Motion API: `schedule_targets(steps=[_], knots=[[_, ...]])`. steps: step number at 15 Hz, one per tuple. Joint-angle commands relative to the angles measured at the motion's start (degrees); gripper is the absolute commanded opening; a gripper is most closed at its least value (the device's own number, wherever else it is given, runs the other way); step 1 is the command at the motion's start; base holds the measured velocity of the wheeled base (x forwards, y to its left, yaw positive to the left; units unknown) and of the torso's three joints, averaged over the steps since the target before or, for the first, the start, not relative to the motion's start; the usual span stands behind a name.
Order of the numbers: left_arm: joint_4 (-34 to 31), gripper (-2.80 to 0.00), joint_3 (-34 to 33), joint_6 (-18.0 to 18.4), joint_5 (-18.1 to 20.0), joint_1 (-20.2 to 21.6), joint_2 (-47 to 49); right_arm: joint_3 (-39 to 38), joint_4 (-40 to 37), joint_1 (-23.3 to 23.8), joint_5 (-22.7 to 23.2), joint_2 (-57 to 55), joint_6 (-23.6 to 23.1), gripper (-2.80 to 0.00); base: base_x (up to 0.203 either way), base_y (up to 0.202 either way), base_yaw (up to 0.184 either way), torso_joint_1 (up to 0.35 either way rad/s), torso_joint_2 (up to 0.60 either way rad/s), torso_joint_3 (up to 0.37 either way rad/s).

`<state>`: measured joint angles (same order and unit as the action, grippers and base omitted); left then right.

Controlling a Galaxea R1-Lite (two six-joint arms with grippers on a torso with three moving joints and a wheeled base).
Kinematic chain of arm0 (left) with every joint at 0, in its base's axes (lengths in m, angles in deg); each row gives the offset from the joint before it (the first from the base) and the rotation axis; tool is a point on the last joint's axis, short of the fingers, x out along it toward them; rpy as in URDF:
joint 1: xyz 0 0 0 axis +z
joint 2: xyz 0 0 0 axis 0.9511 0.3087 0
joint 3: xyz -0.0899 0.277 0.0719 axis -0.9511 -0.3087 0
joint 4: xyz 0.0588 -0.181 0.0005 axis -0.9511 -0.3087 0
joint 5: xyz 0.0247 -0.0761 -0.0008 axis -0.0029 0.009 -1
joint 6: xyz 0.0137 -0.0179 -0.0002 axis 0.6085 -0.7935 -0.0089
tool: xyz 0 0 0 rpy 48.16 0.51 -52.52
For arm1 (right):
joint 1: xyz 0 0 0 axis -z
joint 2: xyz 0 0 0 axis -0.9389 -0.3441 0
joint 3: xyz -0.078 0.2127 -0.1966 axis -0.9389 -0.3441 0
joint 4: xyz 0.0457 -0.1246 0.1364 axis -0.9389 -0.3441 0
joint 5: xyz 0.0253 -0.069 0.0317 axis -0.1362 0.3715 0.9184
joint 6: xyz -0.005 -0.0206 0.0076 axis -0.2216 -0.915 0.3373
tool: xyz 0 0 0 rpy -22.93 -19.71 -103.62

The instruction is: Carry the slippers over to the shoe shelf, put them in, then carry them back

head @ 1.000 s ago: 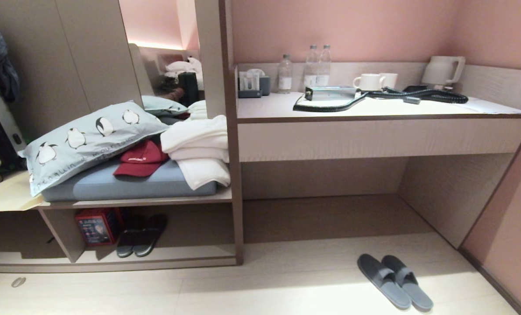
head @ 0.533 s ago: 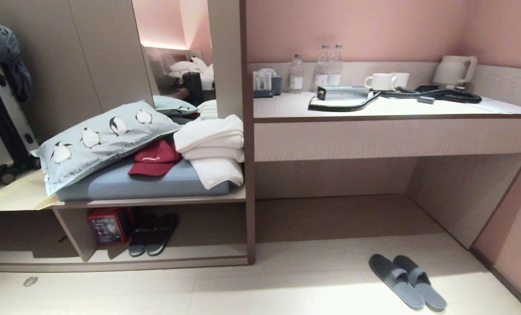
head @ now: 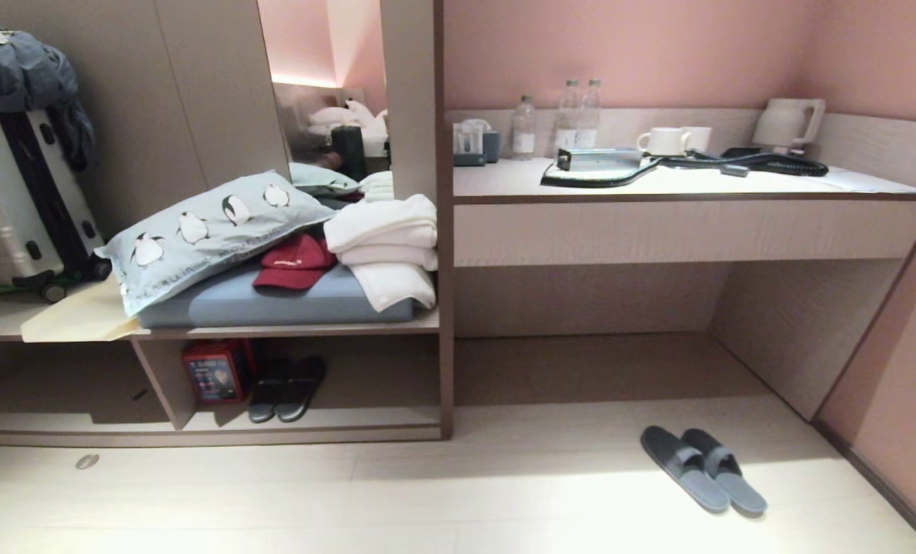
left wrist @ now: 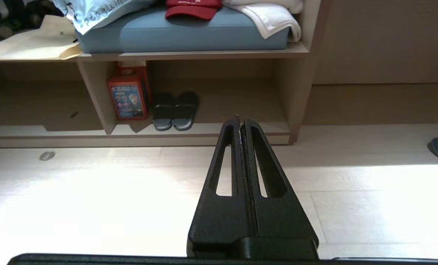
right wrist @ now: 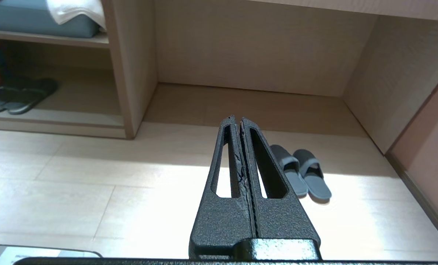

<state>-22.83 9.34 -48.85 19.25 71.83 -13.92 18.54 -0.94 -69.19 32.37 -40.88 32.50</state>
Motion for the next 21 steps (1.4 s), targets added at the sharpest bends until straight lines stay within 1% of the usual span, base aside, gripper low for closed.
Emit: schedule_targets(steps=[1, 21], knots=[[0.0, -2.80, -0.1, 0.0, 0.0, 0.0, 0.0, -0.1, 0.0, 0.0, 0.0, 0.1, 0.0, -2.80, -0.199, 0.000, 0.001, 0.002, 0.00, 0.004], [0.0, -2.80, -0.1, -0.1, 0.0, 0.0, 0.0, -0.1, 0.0, 0.0, 0.0, 0.1, 0.2, -2.80, -0.194, 0.000, 0.001, 0.003, 0.00, 0.002]])
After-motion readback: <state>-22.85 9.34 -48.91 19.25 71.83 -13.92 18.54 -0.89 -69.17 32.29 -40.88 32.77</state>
